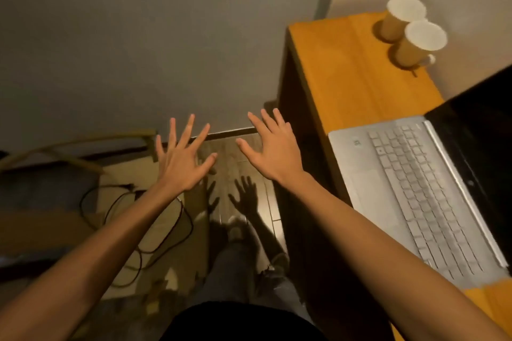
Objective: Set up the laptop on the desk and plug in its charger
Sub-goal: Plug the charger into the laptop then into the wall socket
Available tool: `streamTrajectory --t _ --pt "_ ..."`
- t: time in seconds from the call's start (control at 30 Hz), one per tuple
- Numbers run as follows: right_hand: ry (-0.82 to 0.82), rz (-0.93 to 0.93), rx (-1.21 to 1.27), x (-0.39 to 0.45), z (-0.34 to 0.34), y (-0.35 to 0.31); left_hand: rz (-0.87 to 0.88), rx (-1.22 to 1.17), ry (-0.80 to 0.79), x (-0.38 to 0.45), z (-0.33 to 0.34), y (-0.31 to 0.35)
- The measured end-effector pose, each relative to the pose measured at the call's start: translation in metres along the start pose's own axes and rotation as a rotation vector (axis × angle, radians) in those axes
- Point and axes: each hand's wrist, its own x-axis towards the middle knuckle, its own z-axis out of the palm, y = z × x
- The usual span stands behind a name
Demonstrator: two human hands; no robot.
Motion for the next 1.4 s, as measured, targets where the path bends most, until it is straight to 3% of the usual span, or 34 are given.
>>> streamTrajectory --t 0.37,0.57,1.07,1.4 --pt "-0.501 -0.151 0.116 0.010 0.144 -0.110 -0.531 -0.024 0.038 -0.136 0.004 -0.169" --pt "-0.702 -0.150 0.033 0.015 0.216 -0.142 -0.668 -0.081 -0.070 -0.180 0.041 -0.238" --pt "-0.903 -0.076 -0.159 0.051 0.432 -0.145 -0.906 -0.493 -0.120 -0.198 0.209 -0.353" --pt "-0.985 -0.132 -0.150 0.043 0.572 -0.142 -1.033 -0.593 0.048 -0.144 0.307 -0.422"
